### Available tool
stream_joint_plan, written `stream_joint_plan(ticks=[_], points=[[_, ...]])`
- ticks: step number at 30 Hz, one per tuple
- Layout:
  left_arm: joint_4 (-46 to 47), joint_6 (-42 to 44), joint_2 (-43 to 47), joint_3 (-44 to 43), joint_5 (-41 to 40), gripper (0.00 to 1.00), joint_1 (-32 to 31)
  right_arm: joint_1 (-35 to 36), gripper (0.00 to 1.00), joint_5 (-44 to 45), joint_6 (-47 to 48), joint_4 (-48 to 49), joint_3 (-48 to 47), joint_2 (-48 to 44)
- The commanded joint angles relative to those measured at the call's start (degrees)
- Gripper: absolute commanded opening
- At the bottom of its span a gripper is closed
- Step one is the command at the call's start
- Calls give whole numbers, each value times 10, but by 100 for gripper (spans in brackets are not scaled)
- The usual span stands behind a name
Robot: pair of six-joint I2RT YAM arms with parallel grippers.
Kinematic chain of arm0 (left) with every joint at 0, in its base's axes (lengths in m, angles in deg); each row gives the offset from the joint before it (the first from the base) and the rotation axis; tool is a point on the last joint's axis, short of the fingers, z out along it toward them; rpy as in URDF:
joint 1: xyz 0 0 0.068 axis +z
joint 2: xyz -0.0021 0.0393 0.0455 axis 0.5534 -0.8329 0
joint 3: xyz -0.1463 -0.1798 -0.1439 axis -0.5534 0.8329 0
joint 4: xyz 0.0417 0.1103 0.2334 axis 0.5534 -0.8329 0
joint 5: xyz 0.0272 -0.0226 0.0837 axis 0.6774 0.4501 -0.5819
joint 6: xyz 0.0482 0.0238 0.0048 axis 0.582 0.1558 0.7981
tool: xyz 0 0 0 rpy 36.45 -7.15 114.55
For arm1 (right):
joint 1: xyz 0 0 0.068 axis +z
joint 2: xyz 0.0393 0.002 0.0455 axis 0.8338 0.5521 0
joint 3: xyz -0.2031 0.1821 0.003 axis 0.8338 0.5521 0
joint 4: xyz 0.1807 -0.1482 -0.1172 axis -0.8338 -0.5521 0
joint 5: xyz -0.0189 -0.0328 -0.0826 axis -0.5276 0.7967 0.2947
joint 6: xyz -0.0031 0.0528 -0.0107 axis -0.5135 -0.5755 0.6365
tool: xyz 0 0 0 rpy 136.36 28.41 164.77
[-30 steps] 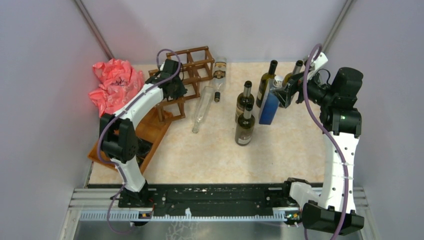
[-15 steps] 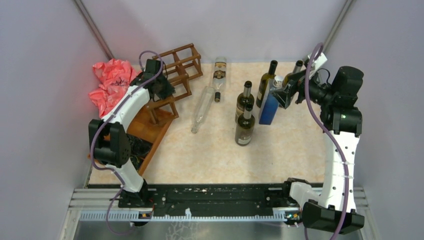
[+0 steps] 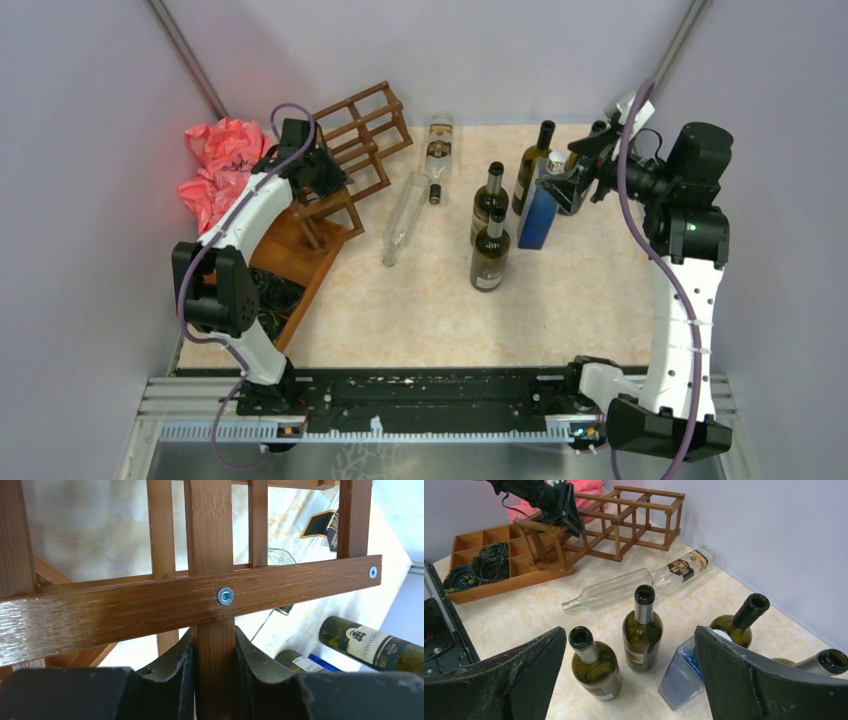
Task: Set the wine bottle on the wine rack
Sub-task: Adjust the wine rack at the center of the board.
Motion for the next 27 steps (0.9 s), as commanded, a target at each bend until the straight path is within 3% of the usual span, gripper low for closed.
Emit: stream_joint_plan(ticks=[1,27], points=[[115,-17,58,-14,25,0,9,8,98,-17,-2,18,-44,10],[163,-54,78,6,96,0,33,90,97,-22,-39,50,-159,74]])
